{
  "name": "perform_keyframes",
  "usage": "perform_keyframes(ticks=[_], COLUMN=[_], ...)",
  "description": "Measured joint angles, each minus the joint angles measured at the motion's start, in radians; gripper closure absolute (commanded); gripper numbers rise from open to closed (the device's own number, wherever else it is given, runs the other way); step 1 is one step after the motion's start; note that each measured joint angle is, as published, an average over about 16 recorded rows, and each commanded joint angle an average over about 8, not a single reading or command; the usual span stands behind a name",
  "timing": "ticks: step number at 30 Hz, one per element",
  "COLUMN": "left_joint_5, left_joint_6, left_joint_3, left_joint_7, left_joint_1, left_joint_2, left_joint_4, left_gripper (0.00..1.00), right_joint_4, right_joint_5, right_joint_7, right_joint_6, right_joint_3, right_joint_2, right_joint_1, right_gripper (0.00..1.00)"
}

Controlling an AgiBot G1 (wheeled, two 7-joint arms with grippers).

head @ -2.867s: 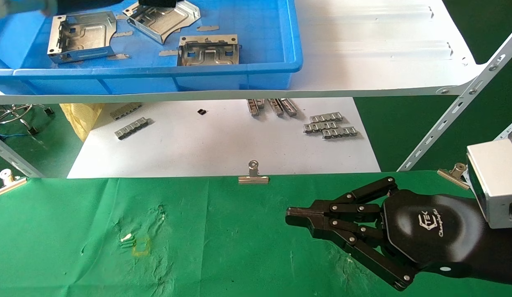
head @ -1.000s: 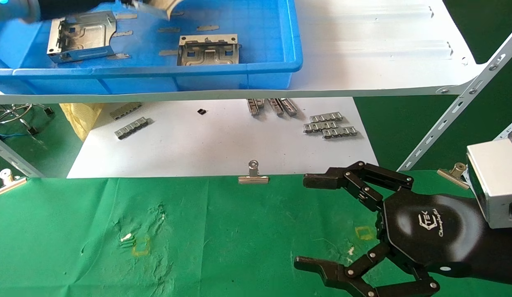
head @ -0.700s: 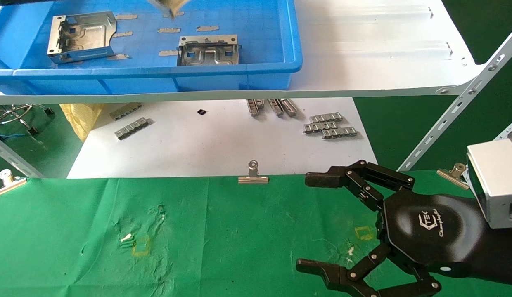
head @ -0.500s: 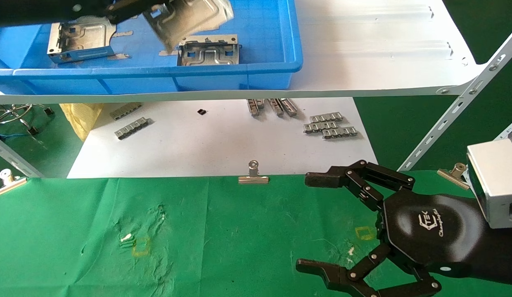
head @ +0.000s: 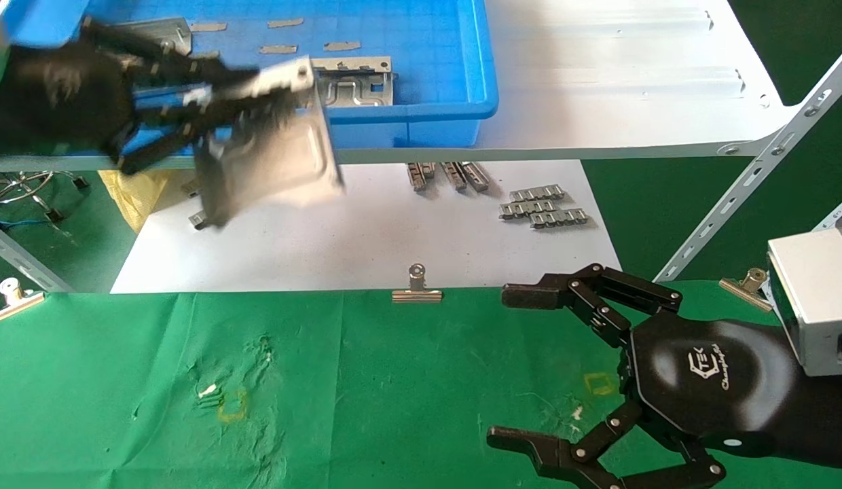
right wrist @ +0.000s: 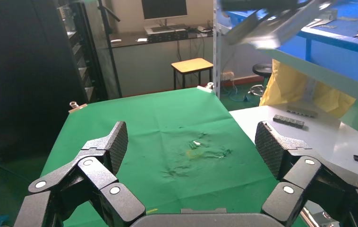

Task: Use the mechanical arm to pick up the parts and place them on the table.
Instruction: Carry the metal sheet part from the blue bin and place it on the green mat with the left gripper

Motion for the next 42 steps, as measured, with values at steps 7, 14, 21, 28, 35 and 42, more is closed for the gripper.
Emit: perform_keyframes(ticks=[7,14,21,28,35,42], left_joint_5=[-0.065,-0.007,0.068,0.104,0.111,0.103], left_joint_6=[-0.012,-0.043,-0.064,-0.061,-0.051,-0.042], left_joint_3=[0.118,0.217,0.272,0.294,0.302,0.301], left_joint_7=[0.083,0.258,0.448,0.543,0.574,0.594], left_joint_1=[0.134,0.193,0.202,0.19,0.185,0.18], left_joint_2=[-0.091,-0.084,-0.034,0.006,0.032,0.045], left_joint_4=[-0.075,-0.001,0.101,0.199,0.277,0.321], left_gripper=[1.0,1.0,1.0,0.38,0.0,0.0], right_joint_4=[0.0,0.0,0.0,0.0,0.0,0.0], right_joint_5=[0.0,0.0,0.0,0.0,0.0,0.0], right_joint_7=[0.0,0.0,0.0,0.0,0.0,0.0], right_joint_6=[0.0,0.0,0.0,0.0,0.0,0.0], right_joint_3=[0.0,0.0,0.0,0.0,0.0,0.0], right_joint_2=[0.0,0.0,0.0,0.0,0.0,0.0], right_joint_1=[0.0,0.0,0.0,0.0,0.0,0.0], right_gripper=[0.0,0.0,0.0,0.0,0.0,0.0])
